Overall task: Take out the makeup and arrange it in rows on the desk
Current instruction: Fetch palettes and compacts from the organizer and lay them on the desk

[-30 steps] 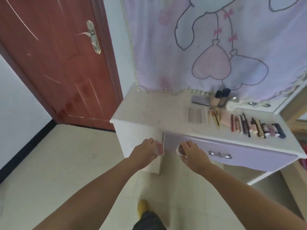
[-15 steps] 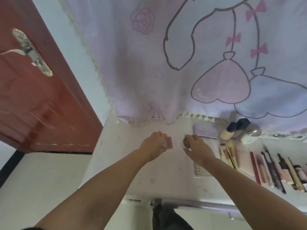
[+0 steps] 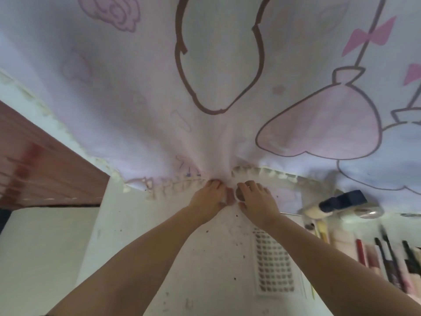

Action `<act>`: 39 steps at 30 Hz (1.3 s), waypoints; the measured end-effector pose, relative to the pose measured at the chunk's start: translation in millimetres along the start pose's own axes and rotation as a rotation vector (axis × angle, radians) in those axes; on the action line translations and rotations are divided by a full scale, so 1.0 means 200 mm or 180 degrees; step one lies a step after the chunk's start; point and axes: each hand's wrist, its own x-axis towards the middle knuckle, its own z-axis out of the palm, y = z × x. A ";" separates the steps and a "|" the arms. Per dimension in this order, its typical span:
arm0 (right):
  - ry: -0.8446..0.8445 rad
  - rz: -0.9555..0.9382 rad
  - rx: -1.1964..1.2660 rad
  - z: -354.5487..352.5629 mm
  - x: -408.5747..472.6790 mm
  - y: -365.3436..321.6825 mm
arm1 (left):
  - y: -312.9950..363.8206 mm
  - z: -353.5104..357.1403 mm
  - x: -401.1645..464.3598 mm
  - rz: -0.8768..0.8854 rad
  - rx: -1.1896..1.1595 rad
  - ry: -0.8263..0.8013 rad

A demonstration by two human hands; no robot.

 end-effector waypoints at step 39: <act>0.0951 0.2790 -0.0035 0.09 -1.30 -0.41 | 0.38 -0.09 -0.63 0.2299 0.1077 0.0417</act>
